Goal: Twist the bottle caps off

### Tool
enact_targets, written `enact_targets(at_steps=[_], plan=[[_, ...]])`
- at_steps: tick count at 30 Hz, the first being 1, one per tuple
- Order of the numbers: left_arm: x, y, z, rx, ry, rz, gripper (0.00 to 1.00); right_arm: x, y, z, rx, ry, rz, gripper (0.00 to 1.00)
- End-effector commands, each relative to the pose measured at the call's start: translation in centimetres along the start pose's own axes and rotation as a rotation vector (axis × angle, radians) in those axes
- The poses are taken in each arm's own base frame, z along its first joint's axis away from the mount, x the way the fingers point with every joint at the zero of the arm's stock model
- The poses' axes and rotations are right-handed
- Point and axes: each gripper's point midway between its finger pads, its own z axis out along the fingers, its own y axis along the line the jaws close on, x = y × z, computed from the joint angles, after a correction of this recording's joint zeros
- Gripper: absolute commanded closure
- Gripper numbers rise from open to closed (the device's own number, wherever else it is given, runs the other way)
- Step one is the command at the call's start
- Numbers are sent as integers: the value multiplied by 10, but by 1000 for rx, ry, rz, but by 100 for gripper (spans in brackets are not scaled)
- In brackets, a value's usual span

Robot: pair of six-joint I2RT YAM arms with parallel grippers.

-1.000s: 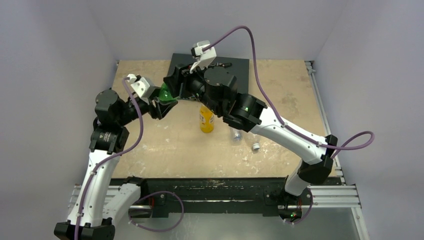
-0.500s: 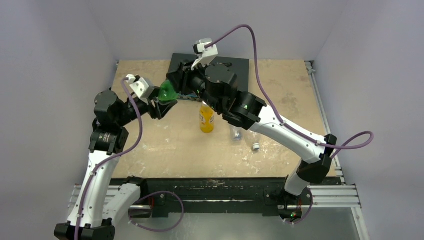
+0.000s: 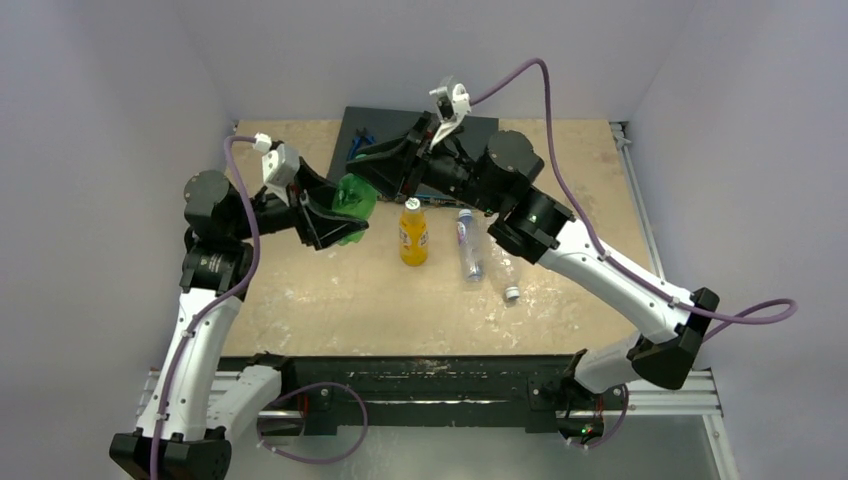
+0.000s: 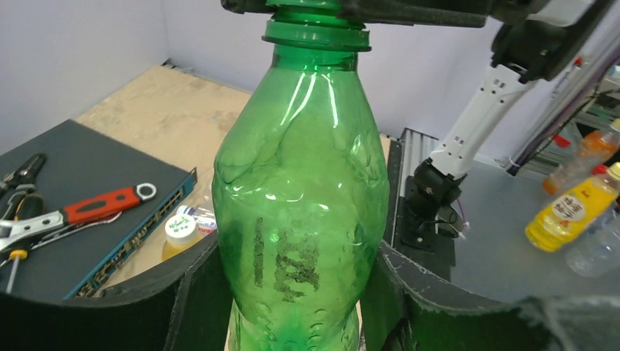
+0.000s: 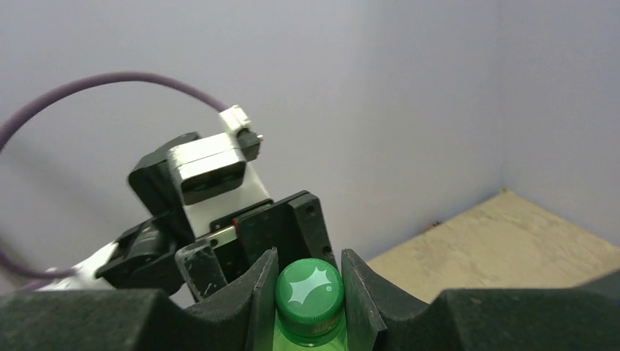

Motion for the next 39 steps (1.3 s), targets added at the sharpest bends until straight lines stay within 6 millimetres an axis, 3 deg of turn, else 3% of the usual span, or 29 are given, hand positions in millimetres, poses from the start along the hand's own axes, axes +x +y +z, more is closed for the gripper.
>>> enact_targets(at_steps=[1, 5, 9, 12, 13, 14, 16, 19, 23, 25, 27, 35, 39], plan=[[-26, -43, -5, 167, -15, 60, 95, -42, 68, -27, -319, -113, -119, 100], [-27, -46, -5, 181, -11, 59, 95, -43, 80, -42, -393, -133, -189, 100], [-24, -40, -4, 166, -8, 82, 97, -49, 66, -42, -317, -146, -223, 96], [-19, -28, -2, 122, 4, 91, 97, -54, 42, -36, -174, -139, -194, 43], [-19, -23, -2, 98, 4, 99, 97, -57, 27, -32, -86, -146, -188, 21], [-18, -17, -1, 71, 3, 104, 97, -58, 20, -30, -40, -141, -180, 8], [-20, -2, 1, -3, -11, 123, 98, -59, 6, -25, 64, -134, -155, 3], [-25, 21, 1, -119, -36, 148, 99, -60, 2, -18, 198, -140, -129, 5], [-31, 43, -3, -239, -63, 189, 99, -51, -9, -3, 350, -92, -65, 27], [-33, 48, -6, -278, -70, 223, 99, -42, -19, 5, 416, -47, -52, 28], [-32, 50, -9, -302, -71, 257, 98, -35, -25, 13, 446, -21, -53, 30], [-25, 44, -15, -303, -42, 311, 98, -40, -21, 17, 424, -52, -26, 43], [-23, 44, -15, -298, -39, 307, 98, -40, -17, 18, 404, -57, -8, 61]])
